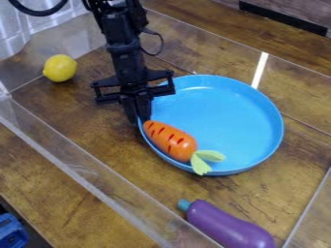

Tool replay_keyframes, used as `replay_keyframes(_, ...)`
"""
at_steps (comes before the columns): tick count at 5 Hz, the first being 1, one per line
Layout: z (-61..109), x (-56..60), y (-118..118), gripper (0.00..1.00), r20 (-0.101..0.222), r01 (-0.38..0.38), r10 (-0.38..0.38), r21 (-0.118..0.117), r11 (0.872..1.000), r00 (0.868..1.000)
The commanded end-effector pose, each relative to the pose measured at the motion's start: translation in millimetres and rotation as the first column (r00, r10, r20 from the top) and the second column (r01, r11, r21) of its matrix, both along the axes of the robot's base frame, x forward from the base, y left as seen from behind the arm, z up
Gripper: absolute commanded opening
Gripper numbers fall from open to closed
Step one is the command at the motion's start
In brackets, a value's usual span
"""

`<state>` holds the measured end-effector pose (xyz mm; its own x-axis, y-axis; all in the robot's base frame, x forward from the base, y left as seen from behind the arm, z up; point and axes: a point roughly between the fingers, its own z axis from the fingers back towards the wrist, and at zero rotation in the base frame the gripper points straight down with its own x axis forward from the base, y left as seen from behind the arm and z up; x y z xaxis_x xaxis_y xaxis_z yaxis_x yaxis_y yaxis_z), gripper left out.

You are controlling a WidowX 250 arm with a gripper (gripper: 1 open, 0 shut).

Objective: Move the carrot to the right side

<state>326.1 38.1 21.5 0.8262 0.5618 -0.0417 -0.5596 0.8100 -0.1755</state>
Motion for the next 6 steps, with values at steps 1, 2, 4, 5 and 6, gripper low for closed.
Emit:
replay_keyframes(1, 23.6, -3.8, 2.0, 0.0, 0.064, 0.02, -0.023, 0.047, 0.999, 0.998)
replay_keyframes(2, 26.7, -14.7, 3.8, 0.0, 0.066, 0.022, -0.027, 0.073, 0.997, 0.997)
replay_keyframes(4, 47.1, -31.4, 24.6, 0.0, 0.085, 0.039, -0.049, 0.114, 0.993, 0.995)
replay_keyframes(5, 60.6, -36.9, 35.6, 0.0, 0.099, 0.047, -0.061, 0.134, 0.99, 0.993)
replay_keyframes(6, 68.7, -32.0, 39.4, 0.0, 0.108, 0.041, -0.055, 0.129, 0.991, 0.993)
